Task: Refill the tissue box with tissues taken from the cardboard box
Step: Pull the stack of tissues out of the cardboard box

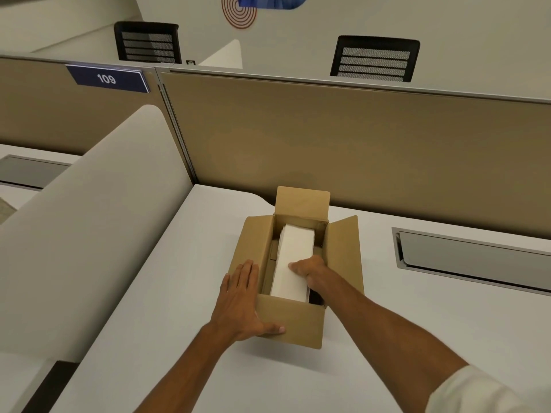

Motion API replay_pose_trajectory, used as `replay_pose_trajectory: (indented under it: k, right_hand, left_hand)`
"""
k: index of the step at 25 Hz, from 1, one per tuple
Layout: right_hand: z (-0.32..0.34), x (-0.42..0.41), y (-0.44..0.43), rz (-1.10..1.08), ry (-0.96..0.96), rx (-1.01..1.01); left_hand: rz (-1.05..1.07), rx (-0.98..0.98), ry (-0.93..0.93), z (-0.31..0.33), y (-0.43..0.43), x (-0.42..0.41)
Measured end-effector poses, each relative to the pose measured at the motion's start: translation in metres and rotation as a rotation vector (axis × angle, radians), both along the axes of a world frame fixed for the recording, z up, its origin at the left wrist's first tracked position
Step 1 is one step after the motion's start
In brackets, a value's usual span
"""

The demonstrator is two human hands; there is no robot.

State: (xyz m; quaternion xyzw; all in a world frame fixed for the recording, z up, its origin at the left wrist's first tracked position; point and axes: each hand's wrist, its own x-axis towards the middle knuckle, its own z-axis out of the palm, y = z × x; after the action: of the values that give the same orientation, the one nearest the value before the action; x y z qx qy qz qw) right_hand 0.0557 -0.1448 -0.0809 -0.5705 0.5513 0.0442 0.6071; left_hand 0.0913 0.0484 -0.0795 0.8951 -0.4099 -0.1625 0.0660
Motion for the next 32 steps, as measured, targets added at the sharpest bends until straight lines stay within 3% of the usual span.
replay_pose_trajectory:
  k: [13,23,32]
  right_hand:
    - [0.0,0.002,-0.007,-0.058,-0.026,0.214]
    - [0.036,-0.012,-0.004,-0.177,-0.223,0.377]
    - [0.088,-0.043,-0.004,-0.107,-0.484,0.311]
  left_hand:
    - [-0.001,0.008,-0.042,0.0,-0.002,0.0]
    - [0.002,0.086,-0.064,0.011,-0.005,-0.003]
    - [0.0,0.155,-0.084,0.029,-0.005,-0.013]
